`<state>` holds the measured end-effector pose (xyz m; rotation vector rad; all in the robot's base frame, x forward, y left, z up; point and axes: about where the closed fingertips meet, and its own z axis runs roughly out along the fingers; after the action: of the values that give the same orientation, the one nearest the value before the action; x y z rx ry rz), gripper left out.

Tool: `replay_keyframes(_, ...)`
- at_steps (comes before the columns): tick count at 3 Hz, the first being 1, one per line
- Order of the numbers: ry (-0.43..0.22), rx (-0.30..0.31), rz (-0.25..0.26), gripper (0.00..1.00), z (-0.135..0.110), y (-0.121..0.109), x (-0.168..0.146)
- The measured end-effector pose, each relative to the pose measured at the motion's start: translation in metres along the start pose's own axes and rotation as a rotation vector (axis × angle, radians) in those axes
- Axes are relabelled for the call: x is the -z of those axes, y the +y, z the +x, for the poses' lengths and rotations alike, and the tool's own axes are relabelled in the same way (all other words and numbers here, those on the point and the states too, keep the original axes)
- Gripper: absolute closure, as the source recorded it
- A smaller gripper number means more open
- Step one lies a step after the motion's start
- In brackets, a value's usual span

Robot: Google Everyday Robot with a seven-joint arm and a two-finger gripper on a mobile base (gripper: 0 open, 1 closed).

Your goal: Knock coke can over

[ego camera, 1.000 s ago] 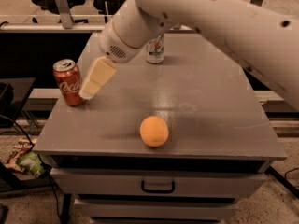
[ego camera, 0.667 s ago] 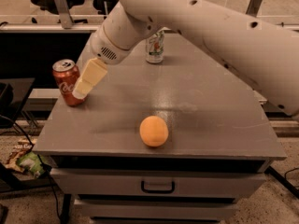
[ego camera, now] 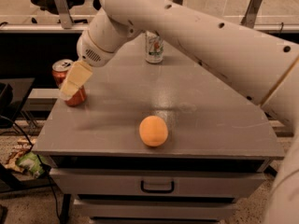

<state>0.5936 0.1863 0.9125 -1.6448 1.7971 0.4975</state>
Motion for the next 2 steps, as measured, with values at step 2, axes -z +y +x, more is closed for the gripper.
replay_keyframes(2, 0.007, 0.017, -0.043, 0.18, -0.018, 0.017, -0.027)
